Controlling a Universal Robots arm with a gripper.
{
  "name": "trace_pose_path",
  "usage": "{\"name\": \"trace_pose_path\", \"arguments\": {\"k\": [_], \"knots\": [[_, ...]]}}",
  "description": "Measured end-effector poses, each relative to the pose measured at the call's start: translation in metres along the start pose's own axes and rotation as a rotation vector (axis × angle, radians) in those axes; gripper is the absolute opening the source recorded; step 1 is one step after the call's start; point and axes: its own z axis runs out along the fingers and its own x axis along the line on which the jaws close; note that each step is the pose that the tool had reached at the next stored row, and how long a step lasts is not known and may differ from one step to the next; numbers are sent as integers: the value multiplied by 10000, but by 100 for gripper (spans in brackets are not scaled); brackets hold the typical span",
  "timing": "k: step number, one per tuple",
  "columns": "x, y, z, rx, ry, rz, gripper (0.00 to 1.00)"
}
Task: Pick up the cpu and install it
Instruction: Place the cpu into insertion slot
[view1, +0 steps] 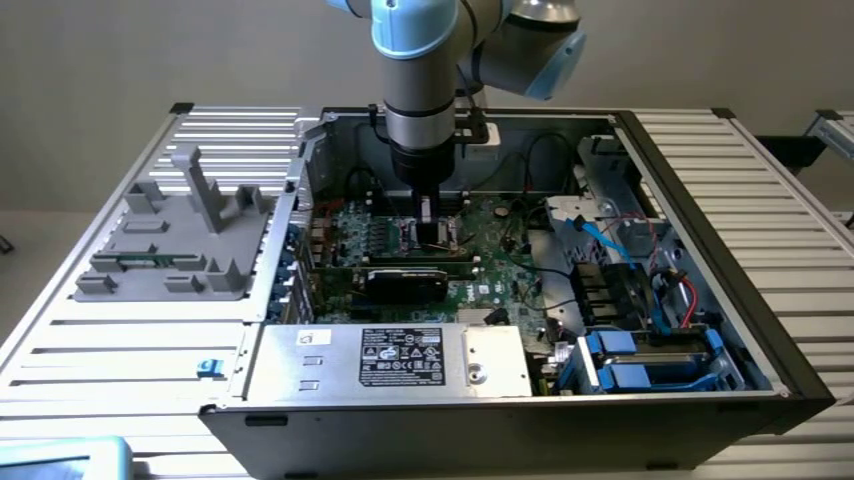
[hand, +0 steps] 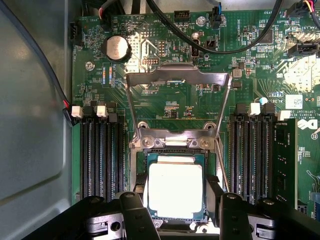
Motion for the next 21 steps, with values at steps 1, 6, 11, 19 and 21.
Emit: {"name": "trace_pose_path", "arguments": {"k": [1, 6, 11, 19, 21], "knots": [[0, 0, 0, 0, 0, 0, 54], [0, 0, 0, 0, 1, 0, 54], [0, 0, 0, 0, 1, 0, 62], [6, 0, 0, -16, 2, -1, 62], [9, 0, 1, -21, 2, -2, 62]]}}
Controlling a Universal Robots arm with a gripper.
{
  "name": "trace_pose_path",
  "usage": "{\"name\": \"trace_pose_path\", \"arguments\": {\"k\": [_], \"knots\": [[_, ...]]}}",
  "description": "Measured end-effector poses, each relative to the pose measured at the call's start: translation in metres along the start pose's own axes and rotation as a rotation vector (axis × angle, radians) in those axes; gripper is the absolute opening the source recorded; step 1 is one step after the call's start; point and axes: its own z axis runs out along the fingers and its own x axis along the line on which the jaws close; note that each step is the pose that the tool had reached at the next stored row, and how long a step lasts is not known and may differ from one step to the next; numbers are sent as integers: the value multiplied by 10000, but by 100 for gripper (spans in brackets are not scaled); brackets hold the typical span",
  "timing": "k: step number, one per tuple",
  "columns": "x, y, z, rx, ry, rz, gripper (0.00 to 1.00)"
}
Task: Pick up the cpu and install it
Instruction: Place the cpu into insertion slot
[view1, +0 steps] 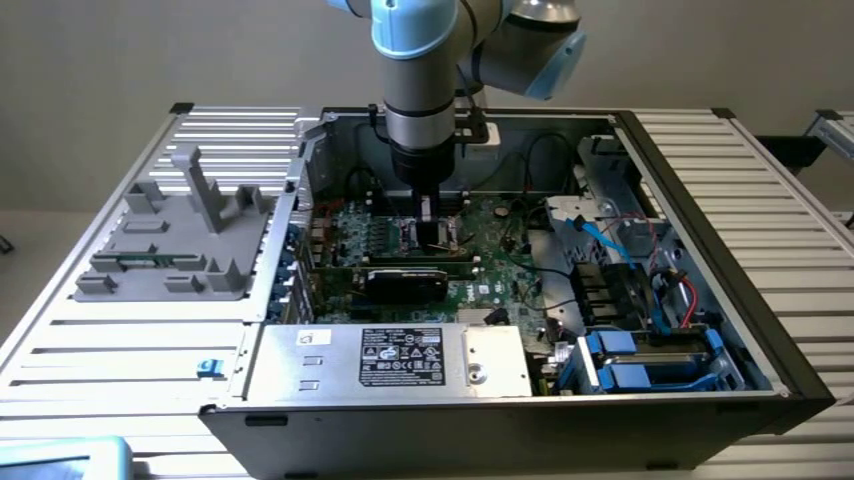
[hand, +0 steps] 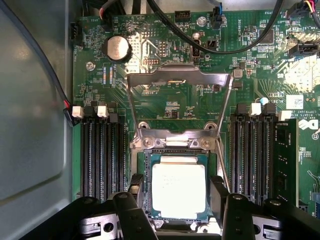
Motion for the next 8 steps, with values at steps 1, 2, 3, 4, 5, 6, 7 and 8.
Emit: {"name": "trace_pose_path", "arguments": {"k": [1, 2, 3, 4, 5, 6, 7, 8], "knots": [[4, 0, 0, -3, 0, 1, 62], [6, 0, 0, -5, 0, 2, 62], [7, 0, 1, -7, 1, 0, 62], [8, 0, 1, -9, 0, 0, 62], [8, 0, 1, -12, 0, -1, 62], [9, 0, 1, -16, 0, 0, 62], [11, 0, 2, -19, 1, 0, 62], [13, 0, 3, -24, 2, -1, 62]]}}
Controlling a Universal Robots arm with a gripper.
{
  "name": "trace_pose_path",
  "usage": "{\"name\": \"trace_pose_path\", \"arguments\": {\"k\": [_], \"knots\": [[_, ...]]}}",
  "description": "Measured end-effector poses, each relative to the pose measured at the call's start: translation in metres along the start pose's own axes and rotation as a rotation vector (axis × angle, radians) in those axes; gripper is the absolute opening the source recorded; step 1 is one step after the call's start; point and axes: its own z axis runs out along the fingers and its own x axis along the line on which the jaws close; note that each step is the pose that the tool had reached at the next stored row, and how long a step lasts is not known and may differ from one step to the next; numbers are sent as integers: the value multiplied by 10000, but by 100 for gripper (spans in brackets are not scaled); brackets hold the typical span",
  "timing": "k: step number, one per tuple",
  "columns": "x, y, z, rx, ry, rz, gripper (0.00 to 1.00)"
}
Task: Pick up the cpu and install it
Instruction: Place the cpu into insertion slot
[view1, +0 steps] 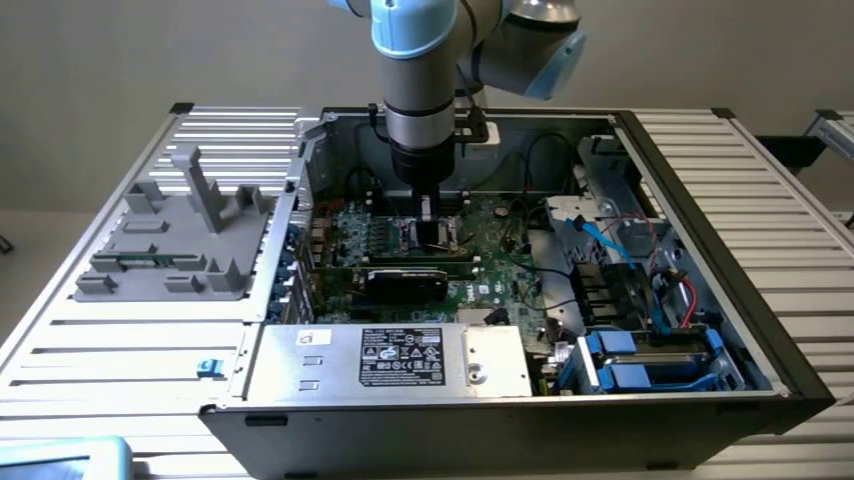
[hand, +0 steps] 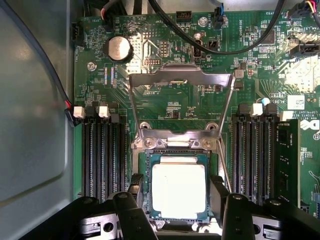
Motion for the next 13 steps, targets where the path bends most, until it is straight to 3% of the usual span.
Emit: {"name": "trace_pose_path", "arguments": {"k": [13], "knots": [[13, 1, 1, -49, -14, -4, 62]]}}
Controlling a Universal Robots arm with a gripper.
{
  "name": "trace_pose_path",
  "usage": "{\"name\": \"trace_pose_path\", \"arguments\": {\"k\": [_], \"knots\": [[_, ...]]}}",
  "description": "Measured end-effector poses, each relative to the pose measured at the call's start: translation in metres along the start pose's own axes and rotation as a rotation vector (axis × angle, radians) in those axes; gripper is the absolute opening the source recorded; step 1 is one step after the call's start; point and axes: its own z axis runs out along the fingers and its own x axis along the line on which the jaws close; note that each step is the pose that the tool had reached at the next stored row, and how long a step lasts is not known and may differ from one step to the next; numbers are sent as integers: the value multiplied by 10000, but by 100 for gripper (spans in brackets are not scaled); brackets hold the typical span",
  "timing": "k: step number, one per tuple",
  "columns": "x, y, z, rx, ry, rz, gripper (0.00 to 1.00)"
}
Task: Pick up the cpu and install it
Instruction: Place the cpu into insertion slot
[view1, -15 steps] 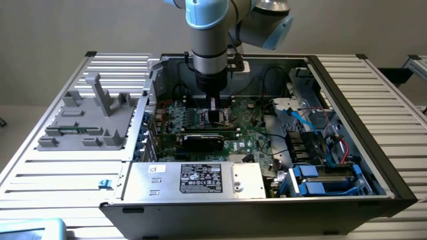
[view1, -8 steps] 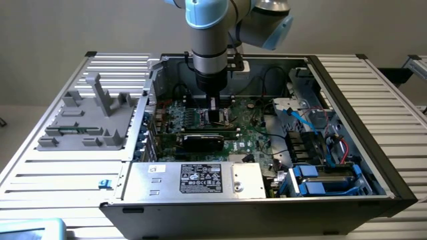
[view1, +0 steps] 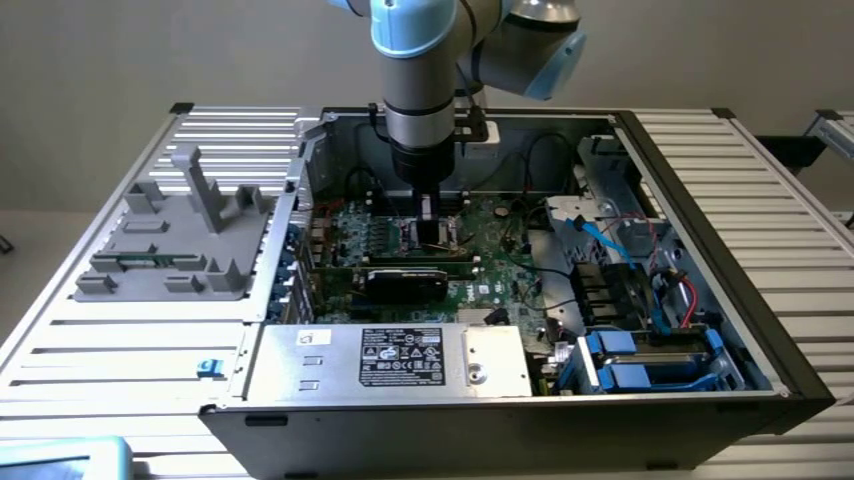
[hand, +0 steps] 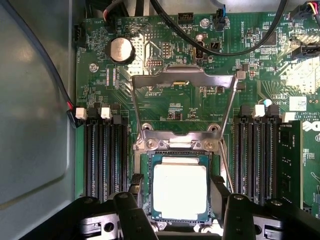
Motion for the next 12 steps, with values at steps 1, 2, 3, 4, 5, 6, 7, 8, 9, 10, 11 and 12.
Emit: {"name": "trace_pose_path", "arguments": {"k": [1, 2, 3, 4, 5, 6, 7, 8, 9, 10, 11, 12], "knots": [[0, 0, 0, 0, -2, 0, 62], [0, 0, 0, -2, -2, -2, 62], [0, -2, 0, -13, -3, -1, 62], [0, -3, 0, -22, -3, -2, 62], [0, -3, 0, -33, -3, -4, 62], [0, -3, 0, -37, -4, -5, 62], [0, -3, 0, -39, -4, -5, 62], [0, -3, -1, -41, -5, -4, 62], [0, -3, -5, -42, -8, -4, 62], [0, -3, -9, -45, -9, -5, 62], [0, -3, -14, -49, -8, -5, 62], [1, -4, -17, -58, -6, -4, 62]]}}
